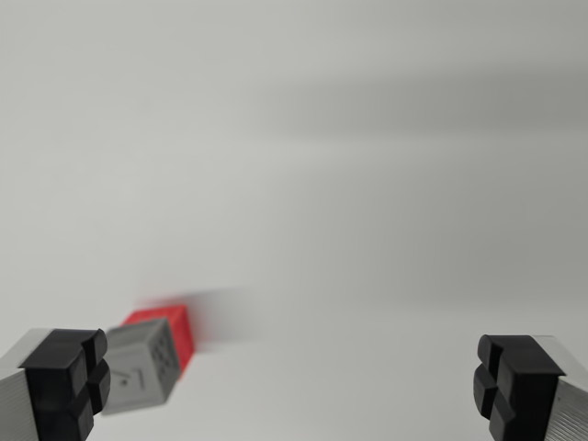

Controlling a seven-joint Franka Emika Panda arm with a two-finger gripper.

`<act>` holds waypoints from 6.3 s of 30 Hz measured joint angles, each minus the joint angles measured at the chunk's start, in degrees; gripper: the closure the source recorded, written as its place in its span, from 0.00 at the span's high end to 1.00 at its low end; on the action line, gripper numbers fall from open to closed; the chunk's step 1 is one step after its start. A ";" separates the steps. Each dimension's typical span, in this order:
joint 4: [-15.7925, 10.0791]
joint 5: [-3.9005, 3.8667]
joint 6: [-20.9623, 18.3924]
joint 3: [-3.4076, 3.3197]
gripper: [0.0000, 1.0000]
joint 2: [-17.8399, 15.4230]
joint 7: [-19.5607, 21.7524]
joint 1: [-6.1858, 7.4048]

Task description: Destack cube

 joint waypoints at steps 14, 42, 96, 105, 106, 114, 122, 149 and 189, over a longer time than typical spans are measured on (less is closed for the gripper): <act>-4.38 -0.07 2.45 0.54 1.00 -1.40 0.39 1.07; -16.18 -0.58 10.04 2.67 1.00 -3.97 2.35 4.56; -30.65 -5.27 33.35 6.80 1.00 7.93 10.96 11.84; -30.35 -6.75 36.92 5.95 1.00 11.90 12.07 12.39; -30.33 -6.79 37.05 5.90 1.00 12.06 12.11 12.43; -30.14 -7.09 38.16 5.46 0.00 13.29 12.37 12.78; -30.10 -7.10 38.18 5.46 0.00 13.29 12.38 12.81; -30.10 -7.10 38.16 5.44 0.00 13.28 12.39 12.81; -30.84 -3.33 28.02 6.49 0.00 1.84 9.72 12.43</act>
